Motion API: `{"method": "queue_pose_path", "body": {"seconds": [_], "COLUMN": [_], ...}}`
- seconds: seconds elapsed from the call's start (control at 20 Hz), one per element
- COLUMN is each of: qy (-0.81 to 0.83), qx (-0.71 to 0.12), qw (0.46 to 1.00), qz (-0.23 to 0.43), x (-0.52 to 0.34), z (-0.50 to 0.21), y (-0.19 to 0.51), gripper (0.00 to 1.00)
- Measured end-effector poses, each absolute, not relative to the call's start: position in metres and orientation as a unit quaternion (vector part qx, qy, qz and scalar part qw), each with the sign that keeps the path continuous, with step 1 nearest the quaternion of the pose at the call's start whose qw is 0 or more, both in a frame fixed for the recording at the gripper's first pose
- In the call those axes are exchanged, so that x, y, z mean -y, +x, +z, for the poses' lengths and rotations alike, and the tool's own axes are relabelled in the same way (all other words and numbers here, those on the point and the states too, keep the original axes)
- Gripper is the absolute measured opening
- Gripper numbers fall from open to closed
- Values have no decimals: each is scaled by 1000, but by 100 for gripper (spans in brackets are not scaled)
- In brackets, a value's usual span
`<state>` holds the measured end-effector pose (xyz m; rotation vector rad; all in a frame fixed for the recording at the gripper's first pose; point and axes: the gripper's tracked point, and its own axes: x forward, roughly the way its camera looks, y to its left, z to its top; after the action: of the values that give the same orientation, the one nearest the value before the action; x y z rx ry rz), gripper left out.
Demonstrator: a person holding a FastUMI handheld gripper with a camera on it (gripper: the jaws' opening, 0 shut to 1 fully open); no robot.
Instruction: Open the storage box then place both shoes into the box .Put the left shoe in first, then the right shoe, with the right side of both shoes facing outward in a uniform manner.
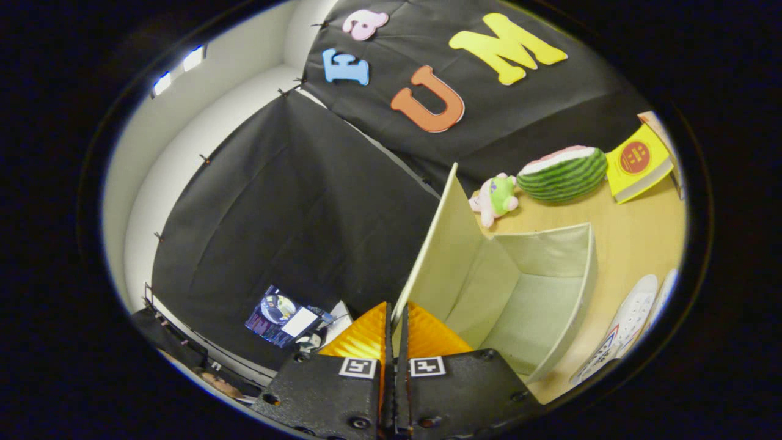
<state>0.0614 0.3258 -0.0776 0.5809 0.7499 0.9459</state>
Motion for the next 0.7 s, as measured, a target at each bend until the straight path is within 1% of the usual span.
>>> {"method": "queue_pose_path", "body": {"seconds": [0.05, 0.1, 0.15, 0.25, 0.45, 0.7], "qy": [245, 219, 196, 146, 87, 68], "qx": [-339, -333, -326, -307, -252, -216], "qw": [793, 799, 804, 817, 846, 877], "qz": [444, 450, 457, 465, 462, 424], "x": [-338, -351, -366, -387, -402, -381], "z": [-74, -72, -70, -69, -61, -50], "y": [60, 60, 57, 58, 61, 62], "gripper": [7, 12, 12, 21, 53, 94]}}
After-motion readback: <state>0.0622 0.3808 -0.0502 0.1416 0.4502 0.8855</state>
